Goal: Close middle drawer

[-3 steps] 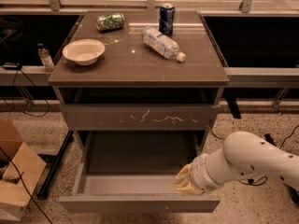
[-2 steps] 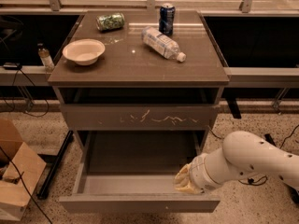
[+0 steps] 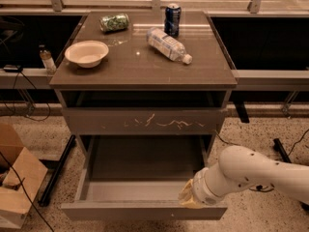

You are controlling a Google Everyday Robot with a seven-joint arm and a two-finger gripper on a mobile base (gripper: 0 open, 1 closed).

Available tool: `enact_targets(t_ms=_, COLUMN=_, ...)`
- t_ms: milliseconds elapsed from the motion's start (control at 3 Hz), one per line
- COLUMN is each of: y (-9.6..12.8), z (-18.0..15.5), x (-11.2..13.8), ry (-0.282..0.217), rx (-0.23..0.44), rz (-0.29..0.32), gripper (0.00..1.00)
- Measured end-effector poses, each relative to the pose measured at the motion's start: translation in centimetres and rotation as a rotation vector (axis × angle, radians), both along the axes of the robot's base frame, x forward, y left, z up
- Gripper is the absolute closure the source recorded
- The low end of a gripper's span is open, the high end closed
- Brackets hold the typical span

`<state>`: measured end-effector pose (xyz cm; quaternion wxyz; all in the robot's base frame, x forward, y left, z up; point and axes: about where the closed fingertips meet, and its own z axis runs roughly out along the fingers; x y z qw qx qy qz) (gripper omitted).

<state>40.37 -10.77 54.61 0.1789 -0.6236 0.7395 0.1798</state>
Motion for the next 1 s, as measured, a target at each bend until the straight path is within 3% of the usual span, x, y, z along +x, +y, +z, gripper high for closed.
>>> enact_targets(t_ms=333, y=-0.8, z=-4.7, x=-0.5, ry=0.075, rx=-0.031, rz=-0.04, gripper=1.0)
enact_targets(t_ms=1000, y=-2.1, z=-10.5, x=-1.5, ry=0.178, rx=-0.04, rz=-0.091, gripper=1.0)
